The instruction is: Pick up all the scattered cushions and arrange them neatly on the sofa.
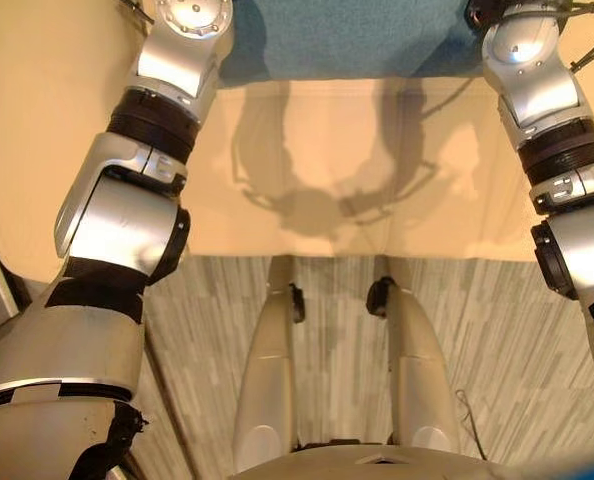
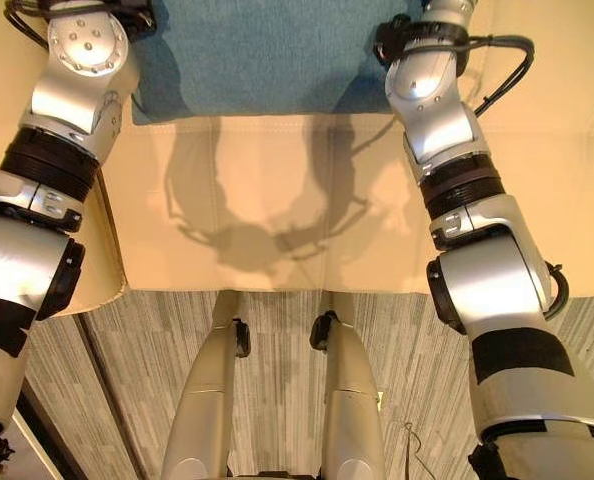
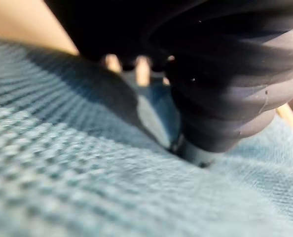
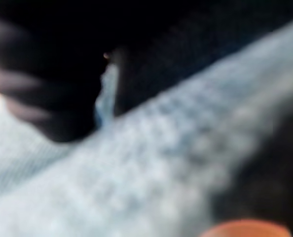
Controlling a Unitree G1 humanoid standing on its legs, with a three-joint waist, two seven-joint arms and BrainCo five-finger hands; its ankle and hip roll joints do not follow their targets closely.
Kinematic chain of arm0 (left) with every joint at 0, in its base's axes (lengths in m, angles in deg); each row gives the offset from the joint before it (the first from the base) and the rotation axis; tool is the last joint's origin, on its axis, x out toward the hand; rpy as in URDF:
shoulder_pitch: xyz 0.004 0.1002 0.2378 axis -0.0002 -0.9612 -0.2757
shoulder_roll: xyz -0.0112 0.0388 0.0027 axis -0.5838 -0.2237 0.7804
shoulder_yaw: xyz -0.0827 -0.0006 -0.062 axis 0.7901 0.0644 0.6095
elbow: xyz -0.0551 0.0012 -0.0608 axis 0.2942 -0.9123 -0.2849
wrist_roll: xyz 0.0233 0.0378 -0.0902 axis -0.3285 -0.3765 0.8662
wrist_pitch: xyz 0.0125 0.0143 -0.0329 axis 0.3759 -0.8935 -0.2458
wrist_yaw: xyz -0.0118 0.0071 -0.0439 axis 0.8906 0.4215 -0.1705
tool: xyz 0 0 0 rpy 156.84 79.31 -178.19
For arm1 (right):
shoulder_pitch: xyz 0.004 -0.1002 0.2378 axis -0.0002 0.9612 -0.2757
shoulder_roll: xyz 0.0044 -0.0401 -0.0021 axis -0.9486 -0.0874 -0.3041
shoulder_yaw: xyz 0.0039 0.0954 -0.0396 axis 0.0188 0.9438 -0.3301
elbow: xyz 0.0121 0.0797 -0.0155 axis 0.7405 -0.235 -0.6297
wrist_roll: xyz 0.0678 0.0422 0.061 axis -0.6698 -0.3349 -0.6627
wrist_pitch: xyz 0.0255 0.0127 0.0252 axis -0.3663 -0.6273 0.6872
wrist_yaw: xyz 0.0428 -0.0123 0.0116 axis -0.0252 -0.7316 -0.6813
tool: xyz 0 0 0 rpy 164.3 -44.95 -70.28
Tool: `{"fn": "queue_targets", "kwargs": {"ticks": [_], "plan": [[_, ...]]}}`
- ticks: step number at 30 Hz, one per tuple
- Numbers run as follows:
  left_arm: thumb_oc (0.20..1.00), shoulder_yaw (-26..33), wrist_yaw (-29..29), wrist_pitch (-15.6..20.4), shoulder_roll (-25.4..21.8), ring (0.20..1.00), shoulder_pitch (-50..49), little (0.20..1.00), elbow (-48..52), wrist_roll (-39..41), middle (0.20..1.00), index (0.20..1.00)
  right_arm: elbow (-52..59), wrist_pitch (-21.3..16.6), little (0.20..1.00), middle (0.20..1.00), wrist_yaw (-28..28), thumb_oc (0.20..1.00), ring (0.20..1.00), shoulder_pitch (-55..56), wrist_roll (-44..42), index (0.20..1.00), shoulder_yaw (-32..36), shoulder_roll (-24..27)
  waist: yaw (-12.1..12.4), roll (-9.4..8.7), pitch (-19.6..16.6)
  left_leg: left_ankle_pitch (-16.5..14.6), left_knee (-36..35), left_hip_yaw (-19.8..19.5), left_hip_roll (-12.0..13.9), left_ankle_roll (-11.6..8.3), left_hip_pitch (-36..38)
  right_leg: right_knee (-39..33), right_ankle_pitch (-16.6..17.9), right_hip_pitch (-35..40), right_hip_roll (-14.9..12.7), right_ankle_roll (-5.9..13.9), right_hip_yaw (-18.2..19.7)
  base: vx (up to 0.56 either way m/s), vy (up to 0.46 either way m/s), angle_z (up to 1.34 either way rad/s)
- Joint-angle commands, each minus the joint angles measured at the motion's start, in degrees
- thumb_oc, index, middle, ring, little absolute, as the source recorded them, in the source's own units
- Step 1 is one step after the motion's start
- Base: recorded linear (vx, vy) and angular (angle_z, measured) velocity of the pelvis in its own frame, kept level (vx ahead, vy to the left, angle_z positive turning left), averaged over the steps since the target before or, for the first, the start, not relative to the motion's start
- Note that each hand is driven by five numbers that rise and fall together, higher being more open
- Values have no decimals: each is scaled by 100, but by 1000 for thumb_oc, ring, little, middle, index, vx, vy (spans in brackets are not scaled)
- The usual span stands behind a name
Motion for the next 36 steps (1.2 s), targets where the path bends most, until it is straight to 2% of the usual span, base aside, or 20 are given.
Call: {"fn": "queue_targets", "kwargs": {"ticks": [1, 6, 10, 15, 19, 20, 23, 27, 28, 29, 31, 33, 36], "plan": [[1000, -460, -254, 218, 545, 1000, -117, 1000, -93, -74, 1000, 1000, -212, -97, 1000, 1000, 388, 1000, 1000, 28, -90, 1000, -583, -615, 12, -33, -1183, -269, -306, 70, -77, -421, 509, 54, -681, 502, -38, 1240, 245, 0, 0, 0], [1000, -279, -295, 135, 412, 1000, -579, 1000, 16, -73, 1000, 1000, -73, -47, 1000, 1000, 461, 1000, 1000, 386, -189, 1000, -434, -541, 11, -26, -1160, -289, -306, 97, -70, -410, 616, 58, -681, 570, -35, 1216, 274, 0, 0, 0], [1000, 109, -354, 116, 33, 1000, -1224, 1000, 130, -52, 1000, 1000, 94, -52, 1000, 1000, 499, 1000, 1000, 892, -264, 1000, -97, -401, 13, -20, -1141, -329, -306, 145, -69, -390, 804, 102, -716, 691, -50, 1200, 285, -1, 19, -6], [1000, 961, -447, 234, -400, 1000, -2481, 1000, 390, 229, 1000, 1000, 359, -40, 1000, 1000, 696, 1000, 1000, 1812, -361, 1000, 427, 8, 7, -65, -1111, -443, -272, 238, -99, -378, 1171, 113, -731, 1071, -84, 1180, 209, -4, 17, -4], [1000, 1577, -602, 320, -527, 1000, -3674, 1000, 884, 182, 1000, 1000, 577, -69, 1000, 1000, 880, 1000, 1000, 2719, -299, 1000, 871, 458, 10, -98, -1120, -535, -234, 298, -117, -373, 1464, 109, -760, 1396, -130, 1154, 156, 0, 0, 0], [1000, 1587, -596, 310, -520, 1000, -3711, 1000, 912, 173, 1000, 1000, 595, -64, 1000, 1000, 881, 1000, 1000, 2747, -296, 1000, 871, 457, 9, -93, -1123, -537, -237, 297, -117, -374, 1483, 103, -760, 1417, -129, 1155, 154, 0, 0, 0], [1000, 2168, -813, 334, -302, 1000, -5367, 1000, 1731, -6, 1000, 1000, 1159, -111, 1000, 1000, 1116, 1000, 1000, 4228, -187, 1000, 1531, 547, -14, -143, -1114, -747, -41, 321, -146, -325, 1903, 162, -841, 1895, -177, 1100, 97, 0, 0, 0], [1000, 2483, -1363, 291, 40, 1000, -6909, 1000, 2299, -41, 1000, 1000, 1440, -96, 1000, 1000, 1579, 1000, 1000, 5678, -78, 1000, 1970, 418, -20, -222, -1007, -1034, 320, 365, -166, -255, 2428, 369, -1032, 2511, -229, 1051, -6, -12, -3, -8], [1000, 2482, -1363, 286, 41, 1000, -6928, 1000, 2312, -42, 1000, 1000, 1453, -93, 1000, 1000, 1580, 1000, 1000, 5699, -75, 1000, 1974, 415, -18, -223, -1001, -1039, 319, 365, -165, -256, 2450, 367, -1036, 2533, -229, 1052, -7, 1, -21, -10], [1000, 2538, -1620, 193, 217, 1000, -7527, 1000, 2376, -53, 1000, 1000, 1497, -60, 1000, 1000, 1771, 1000, 1000, 6354, -89, 1000, 2156, 208, -23, -250, -937, -1152, 414, 359, -137, -232, 2806, 437, -1153, 2943, -249, 1040, -55, 0, 0, 0], [1000, 2563, -1865, 76, 321, 1000, -8130, 1000, 2298, -254, 1000, 1000, 1474, -20, 1000, 1000, 1978, 1000, 1000, 7002, -36, 1000, 2351, 56, -59, -251, -937, -1219, 437, 375, -104, -209, 3214, 462, -1230, 3369, -230, 1056, -106, 34, -9, 5], [1000, 2561, -1952, 18, 326, 1000, -8328, 1000, 2272, -332, 1000, 1000, 1478, -1, 1000, 1000, 2058, 1000, 1000, 7204, -33, 1000, 2429, -13, -70, -246, -968, -1240, 438, 377, -89, -194, 3363, 451, -1257, 3533, -218, 1048, -125, 48, 13, 3], [1000, 2528, -2285, -190, 471, 1000, -9039, 1000, 1729, -742, 1000, 1000, 1428, -51, 1000, 1000, 2323, 1000, 1000, 7834, 91, 1000, 2533, -272, -97, -219, -1127, -1285, 304, 446, -38, -161, 4020, 302, -1334, 4173, -148, 1044, -116, 58, 0, -4]]}}
